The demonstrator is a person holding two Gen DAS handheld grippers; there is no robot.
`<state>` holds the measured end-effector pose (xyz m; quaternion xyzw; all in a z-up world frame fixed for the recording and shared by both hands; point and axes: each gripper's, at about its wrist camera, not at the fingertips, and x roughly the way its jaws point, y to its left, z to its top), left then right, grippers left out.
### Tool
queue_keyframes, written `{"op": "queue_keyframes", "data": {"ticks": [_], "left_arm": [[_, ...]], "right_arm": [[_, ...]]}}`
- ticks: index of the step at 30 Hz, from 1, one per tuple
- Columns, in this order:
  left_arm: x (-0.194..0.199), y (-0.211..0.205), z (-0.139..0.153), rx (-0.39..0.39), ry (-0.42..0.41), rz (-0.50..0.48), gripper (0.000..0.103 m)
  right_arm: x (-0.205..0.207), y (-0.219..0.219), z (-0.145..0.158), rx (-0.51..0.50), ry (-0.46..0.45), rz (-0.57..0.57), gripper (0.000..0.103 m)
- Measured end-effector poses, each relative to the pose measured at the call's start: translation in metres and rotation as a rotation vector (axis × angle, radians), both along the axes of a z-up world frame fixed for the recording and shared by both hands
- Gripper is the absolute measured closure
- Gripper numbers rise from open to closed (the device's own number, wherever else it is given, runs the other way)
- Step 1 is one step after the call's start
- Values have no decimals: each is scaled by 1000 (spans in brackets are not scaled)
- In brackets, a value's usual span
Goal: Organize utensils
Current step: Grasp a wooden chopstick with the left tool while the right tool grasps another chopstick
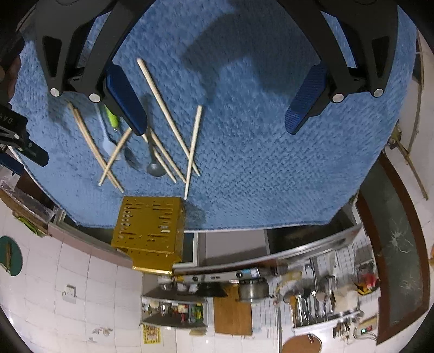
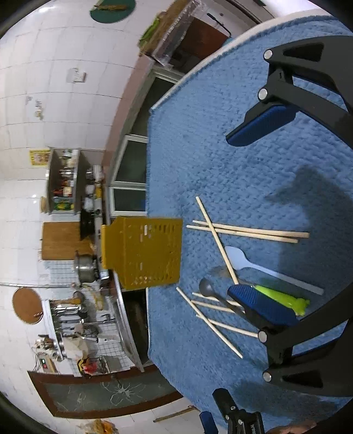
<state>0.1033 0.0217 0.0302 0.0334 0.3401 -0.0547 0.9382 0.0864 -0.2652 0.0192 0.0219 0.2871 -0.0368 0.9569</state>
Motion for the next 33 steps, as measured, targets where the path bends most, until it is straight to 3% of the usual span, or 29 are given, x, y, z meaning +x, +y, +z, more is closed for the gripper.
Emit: {"op": "queue_keyframes", "data": {"ticks": [7, 11, 15, 19, 25, 28, 30, 33], "left_arm": [[56, -3, -21, 0, 113, -13, 5], [90, -11, -29, 14, 135, -36, 5], [118, -13, -39, -14, 188, -34, 6], [131, -18, -49, -53, 218, -38, 9], [143, -34, -58, -36, 234, -69, 21], [152, -39, -61, -40, 250, -73, 33], [158, -40, -64, -52, 275, -72, 46], [167, -42, -69, -73, 303, -69, 55]], "right_arm": [[55, -15, -22, 4, 125, -37, 4], [85, -20, -36, -1, 186, -36, 4], [105, -23, -47, 2, 225, -42, 6], [116, -20, -54, -9, 244, -18, 17], [134, -20, -68, 37, 312, 6, 47], [141, -16, -73, 49, 325, 25, 52], [145, -13, -74, 58, 332, 34, 56], [154, -10, -78, 46, 341, 33, 58]]}}
